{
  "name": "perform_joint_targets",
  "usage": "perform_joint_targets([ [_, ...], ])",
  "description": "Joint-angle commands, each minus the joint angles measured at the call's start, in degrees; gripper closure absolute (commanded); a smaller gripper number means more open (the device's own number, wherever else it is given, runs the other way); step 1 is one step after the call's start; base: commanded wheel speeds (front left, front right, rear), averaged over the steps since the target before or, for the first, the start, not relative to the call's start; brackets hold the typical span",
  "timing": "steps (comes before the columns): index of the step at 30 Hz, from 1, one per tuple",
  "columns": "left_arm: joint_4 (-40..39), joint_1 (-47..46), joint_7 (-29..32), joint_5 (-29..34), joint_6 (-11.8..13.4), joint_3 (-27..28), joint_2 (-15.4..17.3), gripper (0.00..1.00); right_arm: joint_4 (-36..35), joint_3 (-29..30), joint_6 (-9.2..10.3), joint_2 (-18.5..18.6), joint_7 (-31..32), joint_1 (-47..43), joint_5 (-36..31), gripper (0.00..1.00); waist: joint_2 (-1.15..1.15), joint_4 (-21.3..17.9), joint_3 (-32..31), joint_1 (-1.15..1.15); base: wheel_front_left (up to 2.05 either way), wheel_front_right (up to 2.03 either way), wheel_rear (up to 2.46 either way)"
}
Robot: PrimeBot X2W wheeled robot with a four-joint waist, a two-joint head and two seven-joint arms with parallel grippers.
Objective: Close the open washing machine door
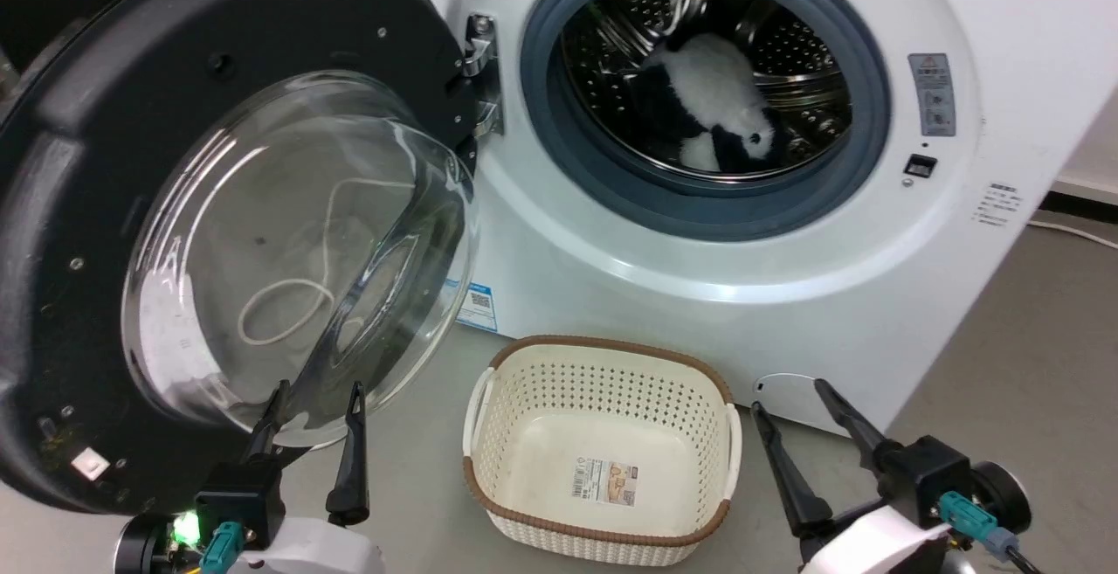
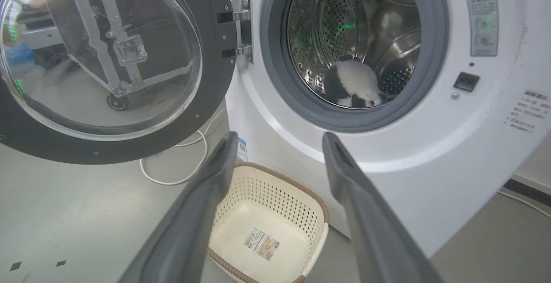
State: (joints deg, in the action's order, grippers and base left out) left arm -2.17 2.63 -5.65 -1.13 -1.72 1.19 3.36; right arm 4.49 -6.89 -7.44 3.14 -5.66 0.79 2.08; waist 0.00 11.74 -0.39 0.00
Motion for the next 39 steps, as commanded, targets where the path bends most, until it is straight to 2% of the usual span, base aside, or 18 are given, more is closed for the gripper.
perform_joint_targets([
  [1, -0.41, 0.91, -0.60, -0.24, -0.30, 0.34, 0.10, 0.00, 0.52, -0.66, -0.02, 0.10, -0.59, 1.08, 0.46, 0.00, 0.00, 0.61, 0.14, 0.00, 0.00, 0.00, 0.00],
  [29, -1.40, 2.58, -3.83, -0.59, -1.87, 2.20, -0.13, 0.00, 2.76, -4.64, -0.03, 0.42, -3.82, 2.49, 1.78, 0.00, 0.00, 7.36, 0.65, 0.00, 0.00, 0.00, 0.00],
  [31, -1.37, 2.63, -4.07, -0.78, -2.01, 2.37, -0.15, 0.97, 2.94, -4.83, -0.03, 0.41, -4.06, 2.40, 1.83, 0.00, 0.00, 7.87, 0.68, 0.00, 0.00, 0.00, 0.00],
  [32, -1.36, 2.66, -4.19, -0.94, -2.12, 2.42, -0.16, 1.00, 3.01, -4.91, -0.03, 0.41, -4.18, 2.36, 1.86, 0.00, 0.00, 8.13, 0.71, 0.00, 0.00, 0.00, 0.00],
  [39, -3.18, 1.17, -5.03, -3.39, -3.02, 4.05, -0.17, 1.00, 3.29, -5.40, -0.03, 0.43, -5.02, 2.19, 1.72, 0.00, 0.00, 10.14, 1.18, 0.00, 0.00, 0.00, 0.00],
])
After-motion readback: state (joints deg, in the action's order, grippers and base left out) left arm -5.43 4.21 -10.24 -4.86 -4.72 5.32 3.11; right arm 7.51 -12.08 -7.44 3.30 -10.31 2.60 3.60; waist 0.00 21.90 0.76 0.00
